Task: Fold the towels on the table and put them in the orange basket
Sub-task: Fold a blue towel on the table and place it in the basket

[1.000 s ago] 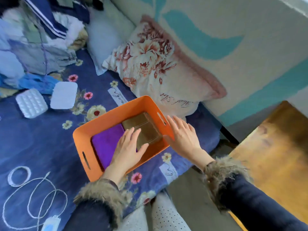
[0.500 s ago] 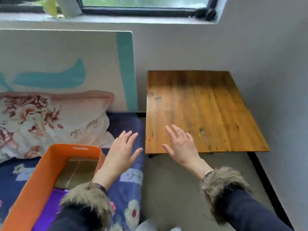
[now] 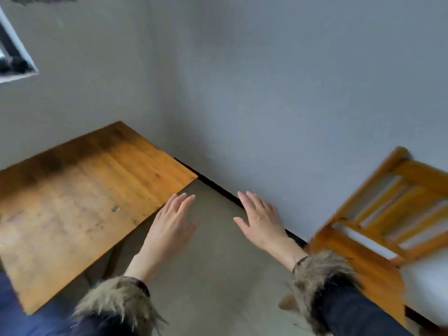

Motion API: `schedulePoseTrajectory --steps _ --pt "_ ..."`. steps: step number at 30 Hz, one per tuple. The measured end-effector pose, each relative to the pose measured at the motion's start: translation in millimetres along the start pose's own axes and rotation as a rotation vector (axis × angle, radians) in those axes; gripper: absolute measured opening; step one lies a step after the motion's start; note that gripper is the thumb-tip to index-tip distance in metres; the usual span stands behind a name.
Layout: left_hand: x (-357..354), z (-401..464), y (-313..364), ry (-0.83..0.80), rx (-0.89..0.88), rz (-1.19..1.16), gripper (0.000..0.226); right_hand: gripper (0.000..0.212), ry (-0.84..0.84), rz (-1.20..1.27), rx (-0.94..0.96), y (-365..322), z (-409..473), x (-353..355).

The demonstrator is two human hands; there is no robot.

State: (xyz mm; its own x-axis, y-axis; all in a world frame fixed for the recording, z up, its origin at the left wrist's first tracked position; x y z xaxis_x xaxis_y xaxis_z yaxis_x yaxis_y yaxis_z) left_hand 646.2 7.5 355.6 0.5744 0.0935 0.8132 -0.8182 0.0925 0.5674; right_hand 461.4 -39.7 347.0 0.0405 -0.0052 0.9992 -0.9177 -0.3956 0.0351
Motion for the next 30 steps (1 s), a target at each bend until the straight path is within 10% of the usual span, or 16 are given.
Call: schedulePoseTrajectory --steps 11,30 --pt "-197 60 309 -0.377 -0.537 -0.138 0.053 0.061 0.044 0.001 -0.725 302 -228 27" --pt "-505 -34 727 -0.934 -1.127 -0.193 0.05 0.062 -0.005 0.026 -1.561 579 -573 -23"
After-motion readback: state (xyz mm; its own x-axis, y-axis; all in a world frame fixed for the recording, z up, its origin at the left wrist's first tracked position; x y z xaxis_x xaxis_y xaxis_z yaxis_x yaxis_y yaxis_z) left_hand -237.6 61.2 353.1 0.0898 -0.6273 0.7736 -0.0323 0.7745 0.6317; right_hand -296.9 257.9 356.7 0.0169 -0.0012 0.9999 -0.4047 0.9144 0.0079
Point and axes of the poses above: each hand's wrist, its own z-axis towards the middle knuckle, its own x-axis out of the back of the hand, y = z × x, the point moved 9 cm from there along z, towards the middle knuckle, and after that the axes turned 14 degrees about -z, right-handed, at the moved point
